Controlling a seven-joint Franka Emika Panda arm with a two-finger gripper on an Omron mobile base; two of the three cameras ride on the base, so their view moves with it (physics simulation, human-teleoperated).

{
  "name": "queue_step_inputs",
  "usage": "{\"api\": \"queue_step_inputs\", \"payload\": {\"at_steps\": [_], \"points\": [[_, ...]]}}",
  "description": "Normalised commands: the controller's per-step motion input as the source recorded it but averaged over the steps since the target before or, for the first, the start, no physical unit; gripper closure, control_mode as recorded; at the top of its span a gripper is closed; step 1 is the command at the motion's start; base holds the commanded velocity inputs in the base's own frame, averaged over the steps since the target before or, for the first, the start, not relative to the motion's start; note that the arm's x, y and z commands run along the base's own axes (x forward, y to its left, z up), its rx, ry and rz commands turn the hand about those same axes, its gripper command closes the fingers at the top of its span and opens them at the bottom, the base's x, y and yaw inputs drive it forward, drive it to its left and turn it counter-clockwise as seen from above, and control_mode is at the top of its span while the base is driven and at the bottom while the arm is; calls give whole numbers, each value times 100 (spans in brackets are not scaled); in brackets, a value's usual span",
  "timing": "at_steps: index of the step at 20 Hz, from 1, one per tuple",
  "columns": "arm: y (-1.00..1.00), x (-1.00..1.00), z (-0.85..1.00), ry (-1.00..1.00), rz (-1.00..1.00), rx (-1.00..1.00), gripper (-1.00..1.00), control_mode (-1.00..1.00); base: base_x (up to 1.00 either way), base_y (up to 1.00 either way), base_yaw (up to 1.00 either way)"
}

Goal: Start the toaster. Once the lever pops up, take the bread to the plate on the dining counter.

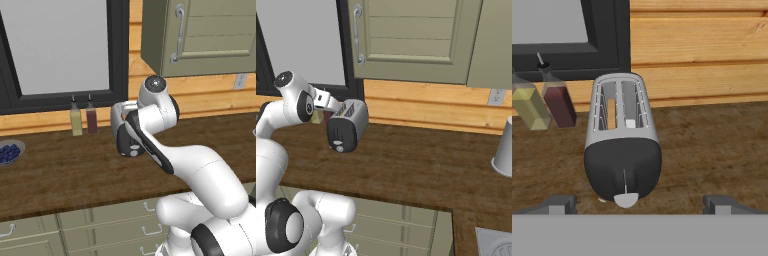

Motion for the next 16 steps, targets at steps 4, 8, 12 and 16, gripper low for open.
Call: {"api": "queue_step_inputs", "payload": {"at_steps": [4, 8, 12, 16], "points": [[0, 0, 0, 0, 0, 0, -100, -100, 0, 0, 0], [0, 0, 0, 0, 0, 0, -100, -100, 0, 0, 0], [0, 0, 0, 0, 0, 0, -100, -100, 0, 0, 0], [0, 0, 0, 0, 0, 0, -100, -100, 0, 0, 0]]}}
